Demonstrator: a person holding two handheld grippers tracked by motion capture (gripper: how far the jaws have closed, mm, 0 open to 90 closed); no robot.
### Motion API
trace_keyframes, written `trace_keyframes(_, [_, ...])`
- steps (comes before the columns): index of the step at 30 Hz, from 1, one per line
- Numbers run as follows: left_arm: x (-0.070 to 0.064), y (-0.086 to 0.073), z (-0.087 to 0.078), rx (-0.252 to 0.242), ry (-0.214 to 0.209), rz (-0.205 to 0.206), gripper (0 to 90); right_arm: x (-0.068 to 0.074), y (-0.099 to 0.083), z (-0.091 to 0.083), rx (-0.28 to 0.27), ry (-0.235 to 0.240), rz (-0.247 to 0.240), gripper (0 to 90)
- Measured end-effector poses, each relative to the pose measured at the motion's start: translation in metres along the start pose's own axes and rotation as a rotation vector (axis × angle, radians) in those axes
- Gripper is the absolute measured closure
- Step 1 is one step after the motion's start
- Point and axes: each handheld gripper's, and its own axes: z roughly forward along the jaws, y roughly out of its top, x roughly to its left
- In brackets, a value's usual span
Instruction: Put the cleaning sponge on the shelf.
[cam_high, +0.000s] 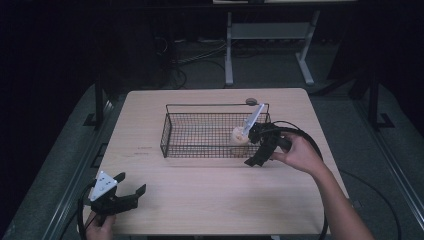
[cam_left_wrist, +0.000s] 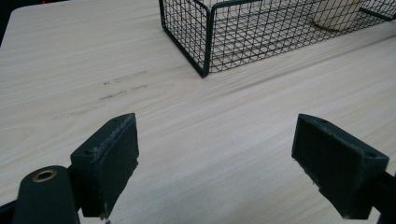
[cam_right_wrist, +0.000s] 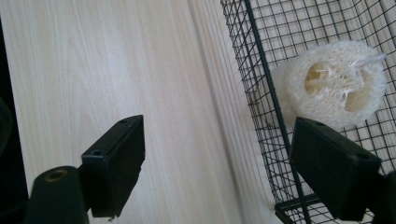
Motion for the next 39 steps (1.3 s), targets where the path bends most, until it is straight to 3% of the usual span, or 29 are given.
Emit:
trace_keyframes(4, [0.000, 0.000, 0.000, -0.002, 0.001, 0.002, 13.9, 0.004, -0.006, 0.003, -0.004, 0.000, 0.005, 17.7])
trace_keyframes(7, [-0.001, 0.000, 0.000, -0.003, -0.002, 0.004, 13.9, 0.007, -0.008, 0.007, 0.030, 0.012, 0.012, 17.4])
trace_keyframes(39, [-0.003, 0.000, 0.002, 0.004, -0.005, 0.011, 13.9, 0.040, -0.053, 0.014, -0.046, 0.005, 0.010, 17.0])
